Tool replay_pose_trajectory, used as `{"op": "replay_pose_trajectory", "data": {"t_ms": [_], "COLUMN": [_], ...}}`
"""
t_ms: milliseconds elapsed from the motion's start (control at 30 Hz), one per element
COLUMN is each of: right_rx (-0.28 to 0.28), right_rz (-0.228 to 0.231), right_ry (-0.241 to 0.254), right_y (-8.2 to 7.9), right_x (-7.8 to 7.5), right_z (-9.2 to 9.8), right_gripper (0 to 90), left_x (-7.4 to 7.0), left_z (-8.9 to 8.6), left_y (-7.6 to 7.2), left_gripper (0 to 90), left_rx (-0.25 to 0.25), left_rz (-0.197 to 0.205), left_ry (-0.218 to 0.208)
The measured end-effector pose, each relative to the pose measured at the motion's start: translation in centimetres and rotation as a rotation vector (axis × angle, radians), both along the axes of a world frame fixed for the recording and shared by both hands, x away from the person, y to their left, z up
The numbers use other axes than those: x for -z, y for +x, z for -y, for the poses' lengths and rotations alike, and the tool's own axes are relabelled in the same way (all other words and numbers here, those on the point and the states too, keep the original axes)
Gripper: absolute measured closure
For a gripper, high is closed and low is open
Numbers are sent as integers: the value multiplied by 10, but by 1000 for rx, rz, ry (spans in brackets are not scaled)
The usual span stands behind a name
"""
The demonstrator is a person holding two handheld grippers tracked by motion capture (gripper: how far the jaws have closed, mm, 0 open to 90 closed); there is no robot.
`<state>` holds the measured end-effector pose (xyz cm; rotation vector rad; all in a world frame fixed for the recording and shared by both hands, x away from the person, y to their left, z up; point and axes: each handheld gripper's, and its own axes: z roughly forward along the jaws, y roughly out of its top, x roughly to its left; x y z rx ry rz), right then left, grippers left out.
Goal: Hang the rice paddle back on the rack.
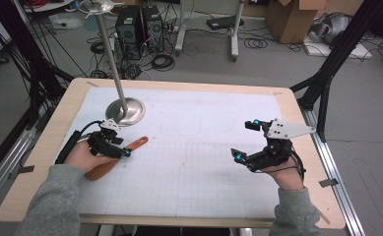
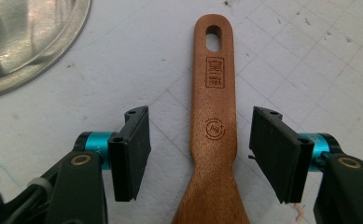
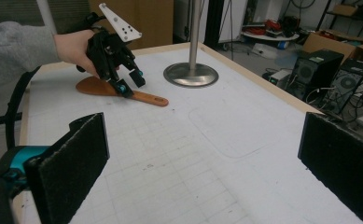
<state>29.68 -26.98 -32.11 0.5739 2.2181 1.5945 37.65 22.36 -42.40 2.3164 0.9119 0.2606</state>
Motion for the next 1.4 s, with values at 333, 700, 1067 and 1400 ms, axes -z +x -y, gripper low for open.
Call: {"op": "replay_pose_trajectory", "data": {"t_ms": [333,700,1067,1400], "right_rx": [-6,-5,-5,-3], "right_rz": [-9,-15,-13,-12], "right_ry": [-4,-5,-6,-6], "right_y": [1,1,1,1], "right_x": [1,2,2,2], "right_z": [-2,-2,-2,-2], "right_gripper": [3,3,3,3], "left_x": [2,2,1,0], "left_z": [5,8,10,12], "left_y": [-1,-4,-6,-7], "left_gripper": [468,555,647,650], "left_rx": [-3,9,12,13], "left_rz": [8,17,9,20], "left_ry": [22,40,39,51]}}
